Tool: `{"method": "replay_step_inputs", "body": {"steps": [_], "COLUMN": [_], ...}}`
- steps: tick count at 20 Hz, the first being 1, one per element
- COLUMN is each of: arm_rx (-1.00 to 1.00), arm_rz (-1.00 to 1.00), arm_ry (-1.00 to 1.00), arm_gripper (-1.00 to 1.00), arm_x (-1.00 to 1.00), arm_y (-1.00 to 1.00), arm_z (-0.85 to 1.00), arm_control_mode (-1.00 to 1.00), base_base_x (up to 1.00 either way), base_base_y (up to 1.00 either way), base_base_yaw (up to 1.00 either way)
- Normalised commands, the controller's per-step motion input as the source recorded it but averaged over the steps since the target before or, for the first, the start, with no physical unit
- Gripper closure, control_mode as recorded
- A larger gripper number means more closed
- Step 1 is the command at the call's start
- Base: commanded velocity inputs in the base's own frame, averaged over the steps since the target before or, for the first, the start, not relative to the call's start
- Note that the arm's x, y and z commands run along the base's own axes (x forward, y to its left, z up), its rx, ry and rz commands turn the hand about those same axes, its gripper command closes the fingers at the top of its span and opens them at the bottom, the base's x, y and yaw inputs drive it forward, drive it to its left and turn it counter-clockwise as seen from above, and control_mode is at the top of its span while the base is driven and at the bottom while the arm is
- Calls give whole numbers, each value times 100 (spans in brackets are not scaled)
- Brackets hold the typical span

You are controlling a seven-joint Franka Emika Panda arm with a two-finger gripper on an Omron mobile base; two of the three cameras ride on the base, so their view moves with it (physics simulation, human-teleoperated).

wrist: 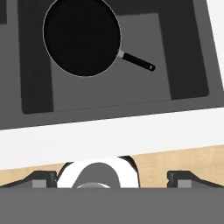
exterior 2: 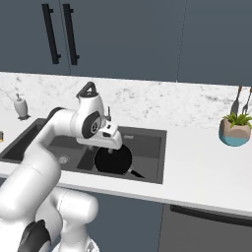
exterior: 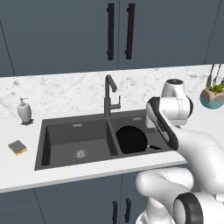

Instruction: Pick the pan and sponge and place them into the sink. Then turn on the water.

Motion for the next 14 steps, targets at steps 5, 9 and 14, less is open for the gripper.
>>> {"method": "replay_step_inputs", "body": {"steps": [5,9,14], "arm_rx": [0,0,0], "arm_rz": [0,0,0], "arm_ry": [-5,-5,-4], "arm_gripper": [-100,-100,-100], "arm_x": [-28,-38,-21], "arm_y": [1,0,0], "arm_z": [0,0,0], "arm_control_mode": [-100,-100,-100], "base_base_x": [0,0,0], "base_base_y": [0,0,0], "base_base_yaw": [0,0,0]}}
